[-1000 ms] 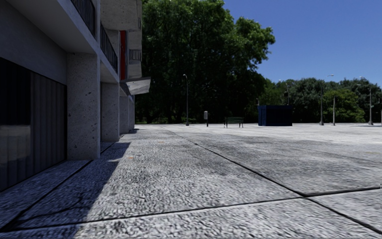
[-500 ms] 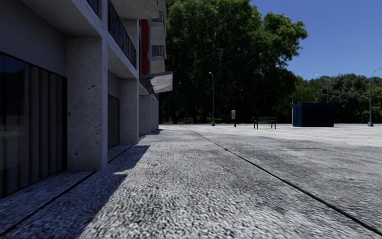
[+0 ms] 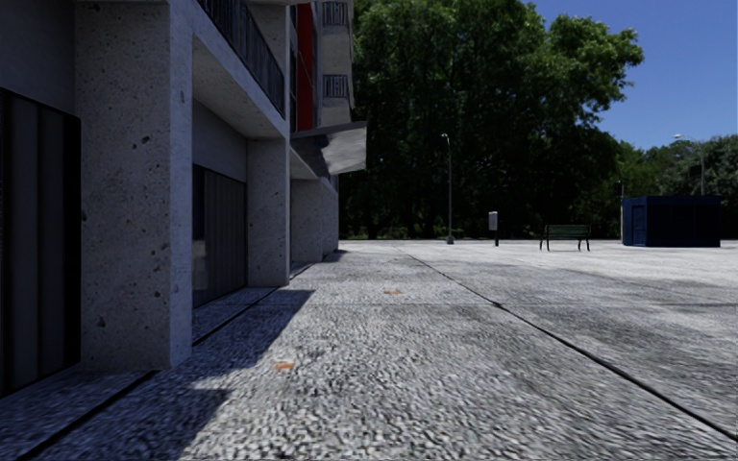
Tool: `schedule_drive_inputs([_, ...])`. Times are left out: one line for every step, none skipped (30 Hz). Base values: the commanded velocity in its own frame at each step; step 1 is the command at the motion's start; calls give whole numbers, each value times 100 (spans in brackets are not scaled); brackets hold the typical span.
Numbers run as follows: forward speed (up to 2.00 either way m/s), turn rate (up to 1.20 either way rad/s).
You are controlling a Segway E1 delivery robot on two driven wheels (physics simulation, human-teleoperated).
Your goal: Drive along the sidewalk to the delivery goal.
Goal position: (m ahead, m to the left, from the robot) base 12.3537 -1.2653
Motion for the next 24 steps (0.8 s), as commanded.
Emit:
schedule_drive_inputs([200, 0])
schedule_drive_inputs([200, 0])
schedule_drive_inputs([200, 0])
schedule_drive_inputs([200, 0])
schedule_drive_inputs([200, 0])
schedule_drive_inputs([200, 0])
schedule_drive_inputs([200, 0])
schedule_drive_inputs([200, 0])
schedule_drive_inputs([200, 0])
schedule_drive_inputs([200, 0])
schedule_drive_inputs([200, 0])
schedule_drive_inputs([200, 0])
schedule_drive_inputs([200, 0])
schedule_drive_inputs([200, 0])
schedule_drive_inputs([200, 0])
schedule_drive_inputs([200, 0])
schedule_drive_inputs([200, 0])
schedule_drive_inputs([200, 0])
schedule_drive_inputs([200, 0])
schedule_drive_inputs([200, 0])
schedule_drive_inputs([200, 0])
schedule_drive_inputs([200, 0])
schedule_drive_inputs([200, 0])
schedule_drive_inputs([200, 0])
